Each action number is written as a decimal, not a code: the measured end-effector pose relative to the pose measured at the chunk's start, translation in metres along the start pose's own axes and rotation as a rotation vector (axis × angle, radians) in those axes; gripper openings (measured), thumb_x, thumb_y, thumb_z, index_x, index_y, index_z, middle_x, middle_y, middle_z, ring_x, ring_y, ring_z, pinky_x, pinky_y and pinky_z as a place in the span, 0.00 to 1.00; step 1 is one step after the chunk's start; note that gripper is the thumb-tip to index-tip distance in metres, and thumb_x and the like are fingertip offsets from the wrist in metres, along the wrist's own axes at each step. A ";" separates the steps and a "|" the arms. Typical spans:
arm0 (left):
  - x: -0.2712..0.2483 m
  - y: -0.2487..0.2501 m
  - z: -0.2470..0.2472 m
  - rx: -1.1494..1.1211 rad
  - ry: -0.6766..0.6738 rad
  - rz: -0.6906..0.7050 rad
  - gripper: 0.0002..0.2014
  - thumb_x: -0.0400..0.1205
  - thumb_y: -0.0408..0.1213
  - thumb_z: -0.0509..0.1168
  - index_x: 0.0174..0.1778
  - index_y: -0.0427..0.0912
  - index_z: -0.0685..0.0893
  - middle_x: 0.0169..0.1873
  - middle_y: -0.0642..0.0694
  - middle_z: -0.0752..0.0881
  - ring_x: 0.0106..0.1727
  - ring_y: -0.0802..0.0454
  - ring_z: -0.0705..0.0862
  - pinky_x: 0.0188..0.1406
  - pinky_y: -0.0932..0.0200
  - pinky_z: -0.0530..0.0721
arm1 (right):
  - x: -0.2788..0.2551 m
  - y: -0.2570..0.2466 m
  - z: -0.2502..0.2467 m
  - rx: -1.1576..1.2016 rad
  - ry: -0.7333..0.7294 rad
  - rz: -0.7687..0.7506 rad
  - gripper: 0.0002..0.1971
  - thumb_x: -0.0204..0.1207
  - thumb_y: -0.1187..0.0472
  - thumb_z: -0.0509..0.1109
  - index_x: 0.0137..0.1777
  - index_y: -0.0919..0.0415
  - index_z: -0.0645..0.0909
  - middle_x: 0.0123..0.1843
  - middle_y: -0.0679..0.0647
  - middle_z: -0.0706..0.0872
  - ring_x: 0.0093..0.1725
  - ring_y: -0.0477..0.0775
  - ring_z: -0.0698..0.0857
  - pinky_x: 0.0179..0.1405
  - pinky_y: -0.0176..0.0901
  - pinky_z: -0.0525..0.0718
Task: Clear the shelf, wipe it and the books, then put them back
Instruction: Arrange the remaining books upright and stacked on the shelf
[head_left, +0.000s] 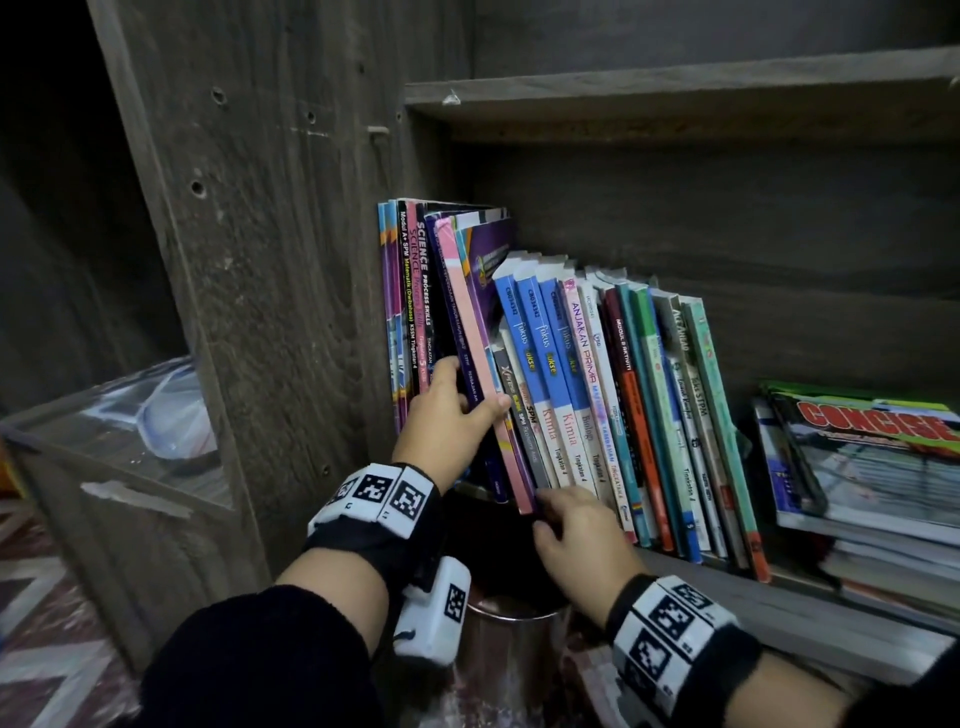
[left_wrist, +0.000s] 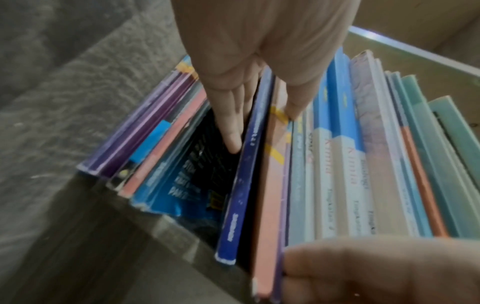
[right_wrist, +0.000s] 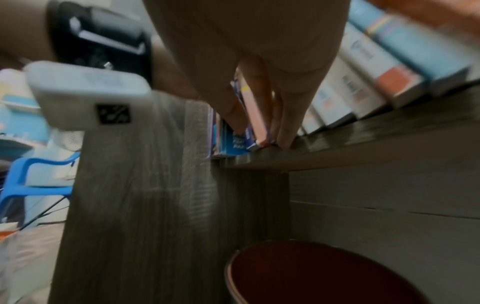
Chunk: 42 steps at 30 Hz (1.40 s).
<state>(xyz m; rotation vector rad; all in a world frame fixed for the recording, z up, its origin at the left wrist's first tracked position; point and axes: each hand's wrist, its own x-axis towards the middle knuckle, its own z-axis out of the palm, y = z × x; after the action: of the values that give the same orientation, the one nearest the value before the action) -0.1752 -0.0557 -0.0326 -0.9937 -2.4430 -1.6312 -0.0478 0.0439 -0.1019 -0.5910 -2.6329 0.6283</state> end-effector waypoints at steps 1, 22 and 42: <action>0.000 0.002 0.002 0.027 0.006 0.027 0.26 0.79 0.51 0.68 0.70 0.51 0.67 0.43 0.48 0.87 0.42 0.48 0.86 0.44 0.47 0.87 | -0.001 -0.001 0.003 -0.008 -0.035 -0.008 0.20 0.81 0.61 0.62 0.72 0.60 0.75 0.67 0.56 0.78 0.67 0.54 0.77 0.67 0.40 0.71; -0.009 0.028 -0.013 0.356 0.183 0.210 0.11 0.83 0.45 0.65 0.59 0.47 0.75 0.41 0.45 0.87 0.45 0.40 0.85 0.44 0.50 0.82 | 0.014 -0.031 -0.034 0.113 0.437 -0.602 0.17 0.75 0.64 0.62 0.61 0.62 0.85 0.56 0.56 0.84 0.57 0.52 0.82 0.60 0.41 0.79; 0.002 0.038 0.007 0.128 0.101 0.075 0.12 0.82 0.32 0.65 0.50 0.47 0.66 0.34 0.45 0.83 0.36 0.47 0.85 0.37 0.48 0.84 | 0.010 0.051 -0.083 0.440 0.575 0.105 0.29 0.78 0.40 0.58 0.76 0.52 0.74 0.46 0.58 0.88 0.47 0.60 0.87 0.47 0.50 0.84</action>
<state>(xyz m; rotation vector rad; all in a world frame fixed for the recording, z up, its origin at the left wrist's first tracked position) -0.1548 -0.0402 -0.0041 -0.9490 -2.3795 -1.4455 -0.0039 0.1181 -0.0553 -0.6534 -1.8677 0.8818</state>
